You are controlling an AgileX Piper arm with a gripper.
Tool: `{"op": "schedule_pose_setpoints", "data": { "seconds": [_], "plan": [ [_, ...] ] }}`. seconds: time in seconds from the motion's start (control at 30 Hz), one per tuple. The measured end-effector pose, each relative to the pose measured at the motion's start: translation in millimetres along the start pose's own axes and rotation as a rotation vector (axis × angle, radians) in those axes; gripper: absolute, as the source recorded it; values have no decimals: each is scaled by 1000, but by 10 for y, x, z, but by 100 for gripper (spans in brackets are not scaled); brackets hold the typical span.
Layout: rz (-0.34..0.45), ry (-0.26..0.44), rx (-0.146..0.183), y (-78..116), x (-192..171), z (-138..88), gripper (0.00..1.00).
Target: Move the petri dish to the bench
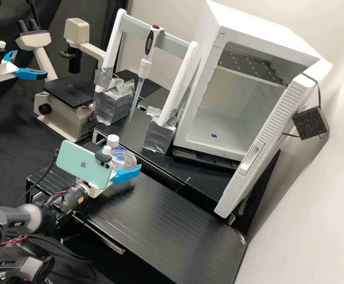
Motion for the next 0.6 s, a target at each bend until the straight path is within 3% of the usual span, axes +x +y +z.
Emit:
{"op": "schedule_pose_setpoints", "data": {
  "seconds": [0.23, 0.6],
  "plan": [
    [-19, -61, -17, -24, 46, 100, 0],
    [-11, -72, 3, -25, 84, 149, 0]
  ]
}}
